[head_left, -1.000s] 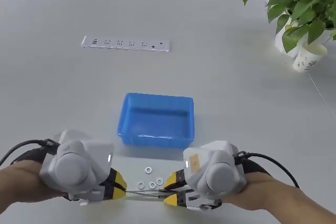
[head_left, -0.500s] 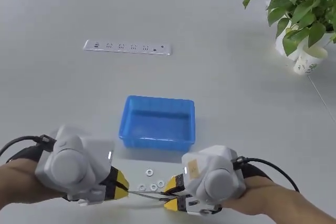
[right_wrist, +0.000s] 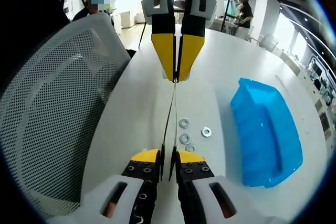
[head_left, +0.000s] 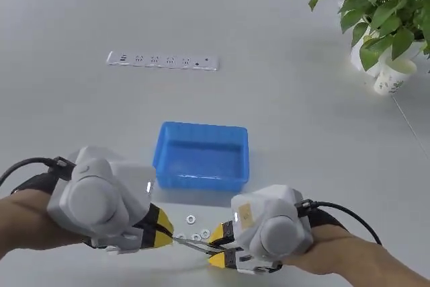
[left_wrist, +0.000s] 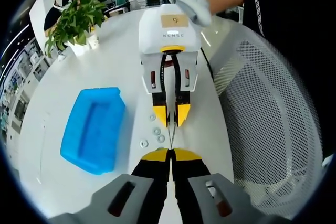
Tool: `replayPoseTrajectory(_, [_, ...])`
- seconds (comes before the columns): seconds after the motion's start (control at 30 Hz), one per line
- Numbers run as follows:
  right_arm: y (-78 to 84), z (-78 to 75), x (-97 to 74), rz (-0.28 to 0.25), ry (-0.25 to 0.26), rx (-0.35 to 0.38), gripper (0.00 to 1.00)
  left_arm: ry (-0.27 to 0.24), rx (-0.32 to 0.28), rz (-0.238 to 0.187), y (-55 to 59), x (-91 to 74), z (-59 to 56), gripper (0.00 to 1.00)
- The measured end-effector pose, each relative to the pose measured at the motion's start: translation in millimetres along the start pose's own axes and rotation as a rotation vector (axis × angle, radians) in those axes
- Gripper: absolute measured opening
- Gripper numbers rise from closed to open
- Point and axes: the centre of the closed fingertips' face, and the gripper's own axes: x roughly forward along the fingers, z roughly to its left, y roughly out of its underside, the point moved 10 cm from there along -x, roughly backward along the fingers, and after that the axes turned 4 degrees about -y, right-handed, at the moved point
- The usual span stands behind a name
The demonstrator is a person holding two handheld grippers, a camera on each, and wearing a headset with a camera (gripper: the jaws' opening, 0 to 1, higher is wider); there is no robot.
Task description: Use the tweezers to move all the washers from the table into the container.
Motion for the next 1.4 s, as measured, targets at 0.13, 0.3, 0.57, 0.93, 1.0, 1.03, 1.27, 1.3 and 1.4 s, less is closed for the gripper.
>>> replayPoseTrajectory(0.13, [-1.8,0.0,-0.5,0.002,0.005,-0.006,0.13,-0.002,0.01,-0.008,-5.4,-1.7,0.5,0.05])
replayPoseTrajectory(0.3, [-2.4,0.5,-1.8,0.003,0.008,0.001,0.13,-0.003,0.022,-0.023,-13.4,-4.3,-0.1,0.05])
replayPoseTrajectory(0.57, [-4.8,0.5,-4.8,0.009,0.021,0.02,0.12,-0.008,0.042,-0.048,-25.7,-7.4,-0.2,0.05])
replayPoseTrajectory(0.93, [-6.5,-0.1,-5.8,-0.014,0.031,0.048,0.1,-0.015,0.073,-0.083,-38.7,-10.1,0.7,0.05])
replayPoseTrajectory(1.0, [-5.1,0.0,-6.9,-0.017,0.039,0.042,0.09,-0.014,0.074,-0.096,-40.1,-9.2,1.1,0.05])
replayPoseTrajectory(1.03, [-4.5,0.2,-7.2,-0.021,0.041,0.042,0.09,-0.015,0.075,-0.1,-40.5,-9.0,1.4,0.05])
replayPoseTrajectory(1.27, [-2.0,1.6,-8.1,-0.045,0.055,0.042,0.08,-0.001,0.094,-0.098,-39.8,-2.3,2.6,0.07])
replayPoseTrajectory(1.3, [-1.9,1.9,-8.1,-0.046,0.056,0.042,0.08,-0.001,0.096,-0.096,-39.3,-1.1,2.4,0.08])
replayPoseTrajectory(1.4, [-1.3,3.0,-8.2,-0.05,0.057,0.039,0.08,0.005,0.096,-0.095,-35.8,4.3,2.8,0.09])
